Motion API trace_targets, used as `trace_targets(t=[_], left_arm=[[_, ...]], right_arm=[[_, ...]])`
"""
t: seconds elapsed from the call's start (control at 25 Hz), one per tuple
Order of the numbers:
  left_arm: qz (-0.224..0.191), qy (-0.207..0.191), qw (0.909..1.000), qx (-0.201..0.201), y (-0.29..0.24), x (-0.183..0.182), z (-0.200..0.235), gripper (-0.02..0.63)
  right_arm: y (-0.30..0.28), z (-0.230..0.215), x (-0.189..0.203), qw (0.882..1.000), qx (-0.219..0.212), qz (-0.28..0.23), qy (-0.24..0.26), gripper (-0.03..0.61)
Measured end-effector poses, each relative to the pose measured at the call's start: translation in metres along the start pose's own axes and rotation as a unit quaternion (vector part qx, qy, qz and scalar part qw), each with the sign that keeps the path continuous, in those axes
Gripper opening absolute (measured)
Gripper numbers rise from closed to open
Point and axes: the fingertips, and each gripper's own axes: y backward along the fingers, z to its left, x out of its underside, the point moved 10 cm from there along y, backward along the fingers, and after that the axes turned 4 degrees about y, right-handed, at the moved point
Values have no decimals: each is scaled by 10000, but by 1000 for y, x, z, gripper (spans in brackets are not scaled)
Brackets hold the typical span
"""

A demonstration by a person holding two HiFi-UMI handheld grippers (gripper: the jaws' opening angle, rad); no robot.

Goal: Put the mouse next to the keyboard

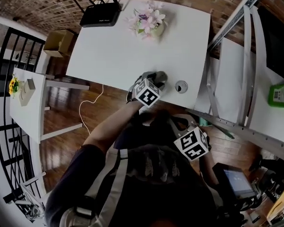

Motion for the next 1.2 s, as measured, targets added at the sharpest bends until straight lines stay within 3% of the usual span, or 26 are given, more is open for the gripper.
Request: trace_targets(t=[0.4, 1.2], left_arm=[[-174, 5, 9996, 215, 7, 10, 20, 278], [-356, 227, 9988, 265, 35, 58, 102, 278]], right_arm=[[-18, 12, -28, 9995, 138, 237, 183, 6], [-68, 43, -105, 9947, 365, 893, 358, 6]])
